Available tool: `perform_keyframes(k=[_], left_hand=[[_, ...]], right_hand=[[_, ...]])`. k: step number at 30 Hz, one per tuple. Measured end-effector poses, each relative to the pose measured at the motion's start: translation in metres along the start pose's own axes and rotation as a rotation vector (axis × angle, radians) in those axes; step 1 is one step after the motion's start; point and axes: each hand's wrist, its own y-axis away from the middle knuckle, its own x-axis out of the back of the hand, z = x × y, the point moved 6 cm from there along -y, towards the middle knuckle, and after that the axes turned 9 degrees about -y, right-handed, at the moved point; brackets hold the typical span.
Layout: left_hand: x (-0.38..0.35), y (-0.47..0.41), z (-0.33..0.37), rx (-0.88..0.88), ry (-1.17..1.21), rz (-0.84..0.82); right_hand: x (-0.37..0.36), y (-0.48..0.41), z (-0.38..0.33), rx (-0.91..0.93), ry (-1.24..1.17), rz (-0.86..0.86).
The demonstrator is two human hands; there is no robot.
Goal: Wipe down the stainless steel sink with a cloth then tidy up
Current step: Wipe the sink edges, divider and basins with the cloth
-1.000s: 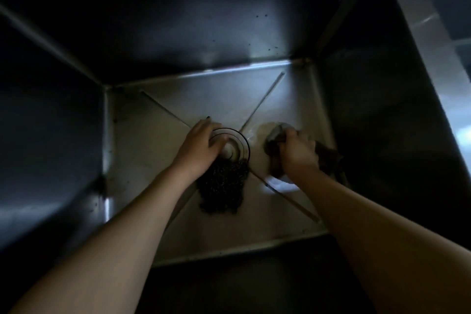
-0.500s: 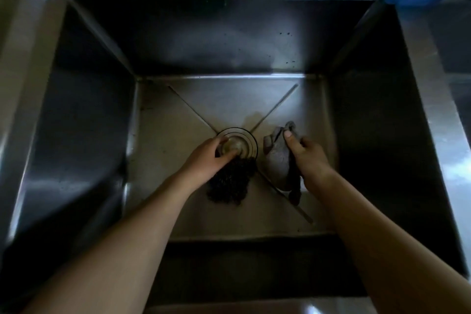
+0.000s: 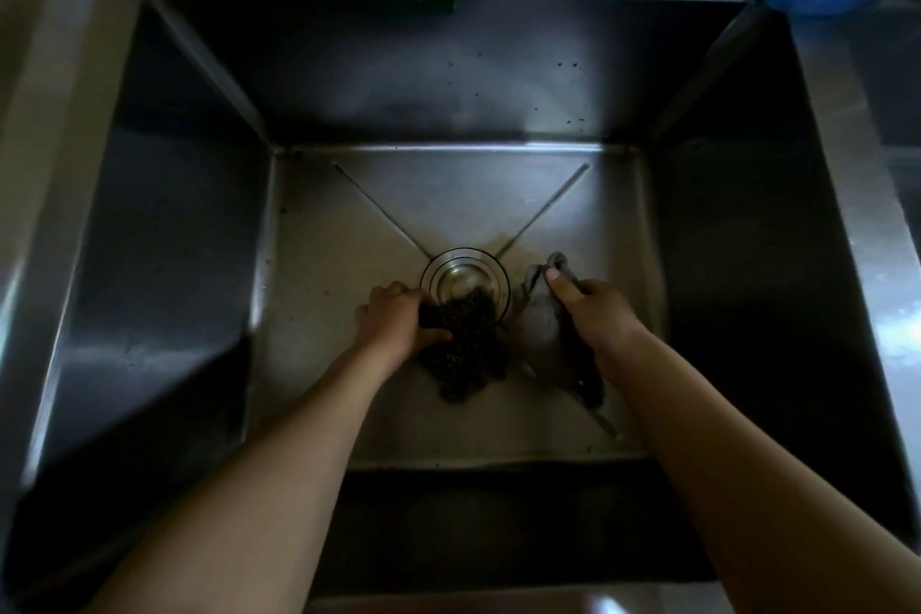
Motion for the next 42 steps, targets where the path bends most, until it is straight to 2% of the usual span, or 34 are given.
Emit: perform_keyframes(k=[8, 14, 16, 20, 22, 31, 34, 42], left_hand=[[0.004, -0.014, -0.006, 0.100, 0.467, 0.041], [0.030, -0.017, 0.002, 0.272, 0.882, 0.365], [0.032, -0.020, 0.007, 0.280, 0.813, 0.393], [0.025, -0.030, 0.017, 0.213, 0.292, 0.261], [0.021, -0.031, 0.017, 0.178, 0.199, 0.239], [0.032, -0.015, -0.008, 0.102, 0.599, 0.272], [0.044, -0.002, -0.024, 0.095, 0.646, 0.297], [0.094, 0.041, -0.072, 0.120, 0.699, 0.349]], right_hand=[[0.004, -0.005, -0.018, 0.074, -0.009, -0.032], [0.014, -0.015, -0.009, 0.030, 0.025, 0.040], [0.014, -0.016, -0.008, 0.029, 0.031, 0.047], [0.012, -0.018, -0.009, 0.042, 0.061, 0.052], [0.009, -0.018, -0.011, 0.067, 0.064, 0.047], [-0.021, -0.006, -0.015, 0.180, -0.090, -0.067], [-0.036, 0.002, -0.022, 0.199, -0.137, -0.097], [-0.087, 0.031, -0.046, 0.267, -0.056, -0.143]])
